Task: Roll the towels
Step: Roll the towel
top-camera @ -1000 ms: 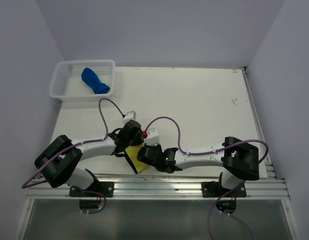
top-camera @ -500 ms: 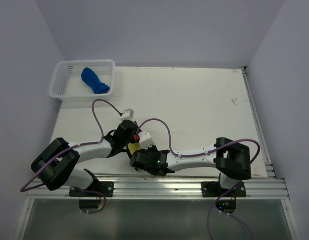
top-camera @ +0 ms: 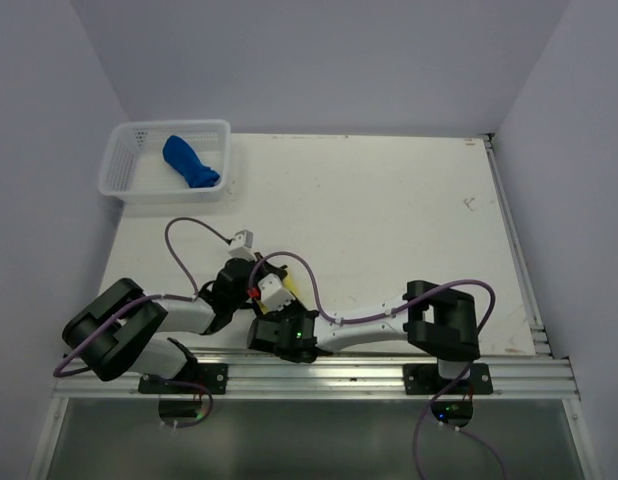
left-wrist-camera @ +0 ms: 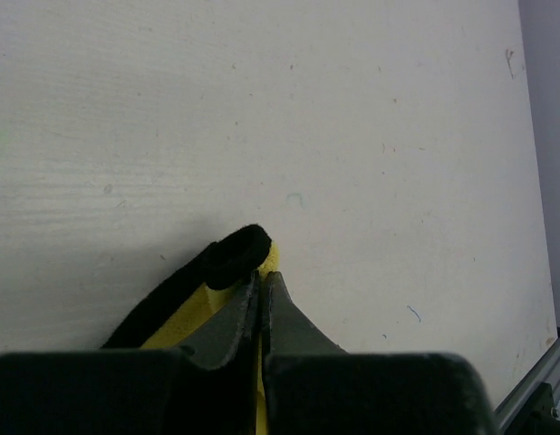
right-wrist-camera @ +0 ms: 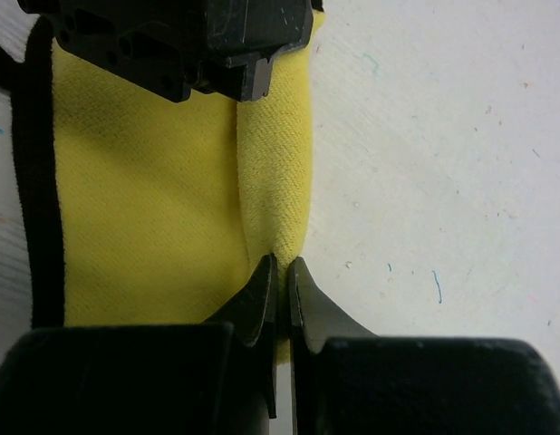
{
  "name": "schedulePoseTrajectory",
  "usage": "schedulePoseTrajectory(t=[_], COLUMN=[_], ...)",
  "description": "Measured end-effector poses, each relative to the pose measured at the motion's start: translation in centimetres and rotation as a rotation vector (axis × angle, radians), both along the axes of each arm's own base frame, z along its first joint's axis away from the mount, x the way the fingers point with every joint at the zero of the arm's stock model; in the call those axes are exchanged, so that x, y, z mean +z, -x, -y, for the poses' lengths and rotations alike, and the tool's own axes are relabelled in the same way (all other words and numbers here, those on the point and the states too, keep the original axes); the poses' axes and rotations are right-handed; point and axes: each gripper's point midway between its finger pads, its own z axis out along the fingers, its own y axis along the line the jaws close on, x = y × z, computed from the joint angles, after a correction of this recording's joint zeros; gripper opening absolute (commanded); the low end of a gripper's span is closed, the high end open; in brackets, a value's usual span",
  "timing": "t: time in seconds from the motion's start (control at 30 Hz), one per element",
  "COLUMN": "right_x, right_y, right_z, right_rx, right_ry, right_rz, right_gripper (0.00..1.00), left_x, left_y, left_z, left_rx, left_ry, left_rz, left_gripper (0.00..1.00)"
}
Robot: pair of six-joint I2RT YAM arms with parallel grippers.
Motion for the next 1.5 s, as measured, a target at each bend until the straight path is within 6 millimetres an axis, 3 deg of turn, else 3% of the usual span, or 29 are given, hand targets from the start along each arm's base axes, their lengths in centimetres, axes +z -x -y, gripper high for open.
schedulePoseTrajectory(t=[0.47, 0.8, 1.2, 1.37, 1.43, 1.5], right_x=[-0.7, -1.7, -1.7, -2.2, -2.5, -2.7], right_y=[1.3, 2.5, 2.9, 3.6, 3.8, 3.9], right_z=[0.1, -1.0, -1.2, -2.0, -2.3, -2.5], right_rx=[0.085, 0.173, 0.221, 0.263, 0.280, 0.290], right_ry=[0.182, 0.286, 0.346, 0.377, 0.396, 0.414], right_rz=[0.102, 0.120, 0.145, 0.139, 0.141, 0.143], right_gripper=[0.00, 0.00, 0.00, 0.00, 0.00, 0.00], left_x=[0.0, -0.9, 0.4, -0.4, -0.9, -1.0], left_y=[1.5, 3.0, 3.2, 3.9, 4.2, 4.4], left_z=[-0.6, -1.9, -2.1, -2.9, -3.2, -3.5], left_rx=[-0.008, 0.001, 0.008, 0.031, 0.041, 0.048], left_ry=[0.074, 0.072, 0.103, 0.077, 0.064, 0.055], left_rz=[0.034, 0.024, 0.035, -0.016, -0.038, -0.049], left_gripper=[0.00, 0.00, 0.00, 0.00, 0.10, 0.13])
